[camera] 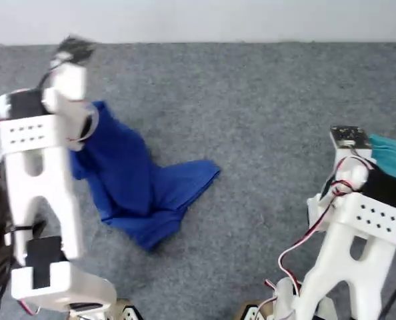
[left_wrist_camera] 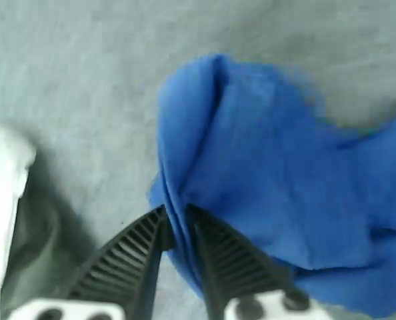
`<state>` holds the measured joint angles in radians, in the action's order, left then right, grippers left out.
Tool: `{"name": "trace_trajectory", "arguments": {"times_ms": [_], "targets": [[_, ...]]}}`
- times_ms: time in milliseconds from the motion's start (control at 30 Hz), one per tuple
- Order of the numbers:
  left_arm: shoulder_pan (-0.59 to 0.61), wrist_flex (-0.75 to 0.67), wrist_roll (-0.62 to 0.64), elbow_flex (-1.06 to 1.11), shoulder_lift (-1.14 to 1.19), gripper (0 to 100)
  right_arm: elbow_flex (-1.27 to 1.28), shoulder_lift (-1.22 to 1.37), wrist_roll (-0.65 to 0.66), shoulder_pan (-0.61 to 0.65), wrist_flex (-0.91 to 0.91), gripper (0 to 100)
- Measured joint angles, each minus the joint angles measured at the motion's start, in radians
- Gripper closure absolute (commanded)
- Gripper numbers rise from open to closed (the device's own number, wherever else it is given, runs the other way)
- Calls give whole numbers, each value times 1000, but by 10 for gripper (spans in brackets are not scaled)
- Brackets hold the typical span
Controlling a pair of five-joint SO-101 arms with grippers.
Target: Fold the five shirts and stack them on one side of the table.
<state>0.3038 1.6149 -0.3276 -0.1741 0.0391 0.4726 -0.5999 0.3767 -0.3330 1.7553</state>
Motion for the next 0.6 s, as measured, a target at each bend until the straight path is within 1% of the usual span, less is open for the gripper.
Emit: {"name": "trace_trajectory", "arguments": {"times_ms": [100,200,267,333,500,600], "targets": [[115,-18,5,55,0,957,0,0,0,86,0,966],[175,26,-12,57,-2,889,-14,0,0,196,-3,965],[187,81,-44,57,-3,868,-18,0,-14,281,-14,965],[190,107,-66,57,-14,855,-20,0,-48,364,-48,965],[207,117,-101,118,-141,821,-25,26,-77,528,-115,965],[206,118,-115,176,-245,809,-40,103,-80,591,-132,965]]}}
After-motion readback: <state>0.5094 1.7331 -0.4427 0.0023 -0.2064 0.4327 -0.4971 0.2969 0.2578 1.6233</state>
